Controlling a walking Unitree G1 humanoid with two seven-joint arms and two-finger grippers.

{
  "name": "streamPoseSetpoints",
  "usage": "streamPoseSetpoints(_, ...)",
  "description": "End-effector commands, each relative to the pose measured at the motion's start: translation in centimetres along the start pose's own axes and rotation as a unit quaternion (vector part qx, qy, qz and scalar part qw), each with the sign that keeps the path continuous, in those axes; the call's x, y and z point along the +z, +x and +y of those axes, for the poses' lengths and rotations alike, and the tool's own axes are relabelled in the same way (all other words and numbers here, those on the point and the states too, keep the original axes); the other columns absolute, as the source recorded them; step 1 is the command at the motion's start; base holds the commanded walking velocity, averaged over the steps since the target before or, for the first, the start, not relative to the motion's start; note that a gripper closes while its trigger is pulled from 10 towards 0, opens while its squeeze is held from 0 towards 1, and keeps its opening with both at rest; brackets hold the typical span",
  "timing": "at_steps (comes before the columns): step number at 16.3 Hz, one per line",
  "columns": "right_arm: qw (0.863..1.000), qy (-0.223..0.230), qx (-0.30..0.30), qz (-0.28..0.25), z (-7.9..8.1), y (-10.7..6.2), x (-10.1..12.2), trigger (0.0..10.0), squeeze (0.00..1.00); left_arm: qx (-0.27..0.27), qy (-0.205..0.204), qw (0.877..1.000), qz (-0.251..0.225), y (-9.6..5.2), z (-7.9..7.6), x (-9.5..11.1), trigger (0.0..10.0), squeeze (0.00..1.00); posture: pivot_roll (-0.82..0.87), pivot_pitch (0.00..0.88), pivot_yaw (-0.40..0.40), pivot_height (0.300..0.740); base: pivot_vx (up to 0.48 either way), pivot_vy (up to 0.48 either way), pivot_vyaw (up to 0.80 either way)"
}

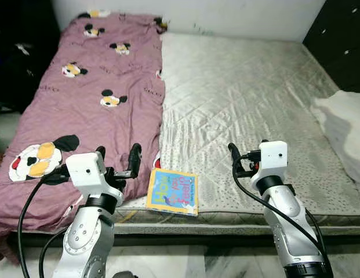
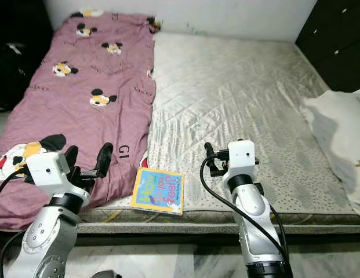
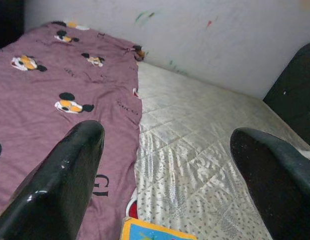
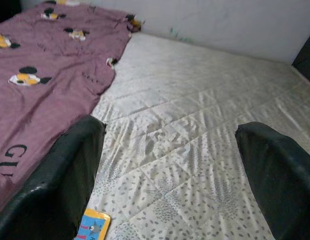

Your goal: Clean up the room

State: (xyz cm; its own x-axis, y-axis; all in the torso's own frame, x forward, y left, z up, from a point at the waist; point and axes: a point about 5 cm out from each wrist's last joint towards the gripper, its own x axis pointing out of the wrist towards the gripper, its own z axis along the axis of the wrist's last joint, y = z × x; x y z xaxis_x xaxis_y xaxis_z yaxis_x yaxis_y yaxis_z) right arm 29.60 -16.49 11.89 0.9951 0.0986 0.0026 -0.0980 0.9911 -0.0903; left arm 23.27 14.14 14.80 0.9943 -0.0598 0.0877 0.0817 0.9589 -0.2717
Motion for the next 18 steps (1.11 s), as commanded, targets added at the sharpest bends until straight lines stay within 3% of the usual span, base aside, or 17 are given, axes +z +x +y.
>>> streamPoseSetpoints(1, 1.000, -0.001, -0.010, 0.007, -0.58, -0.18, -0.37, 10.0, 0.00, 0.000, -0.004, 1.000, 0.006, 0.02, -0.18, -0.16, 10.0, 0.00, 0.04, 0.103, -0.073, 0.740, 0.000, 0.364, -0.80)
streamPoseSetpoints(3, 1.000, -0.002, -0.009, 0.006, -0.54, -0.19, -0.41, 10.0, 0.00, -0.002, -0.007, 1.000, 0.008, 0.07, -0.21, -0.21, 10.0, 0.00, 0.04, 0.102, -0.073, 0.740, 0.000, 0.480, -0.73)
streamPoseSetpoints(6, 1.000, -0.005, -0.007, 0.006, -0.55, -0.16, -0.45, 10.0, 0.00, -0.004, -0.007, 1.000, 0.006, 0.11, -0.31, -0.19, 10.0, 0.00, 0.04, 0.102, -0.073, 0.740, 0.000, 0.477, 0.00)
streamPoseSetpoints(13, 1.000, -0.010, -0.005, 0.008, -0.61, -0.21, -0.56, 10.0, 0.00, -0.015, -0.007, 1.000, -0.003, 0.09, -0.63, 0.03, 10.0, 0.00, 0.04, 0.100, -0.074, 0.740, 0.000, 0.000, 0.00)
streamPoseSetpoints(18, 1.000, -0.016, -0.002, 0.008, -0.58, -0.23, -0.62, 10.0, 0.00, -0.017, -0.006, 1.000, -0.005, 0.02, -0.67, 0.05, 10.0, 0.00, 0.04, 0.098, -0.073, 0.740, 0.382, 0.000, 0.00)
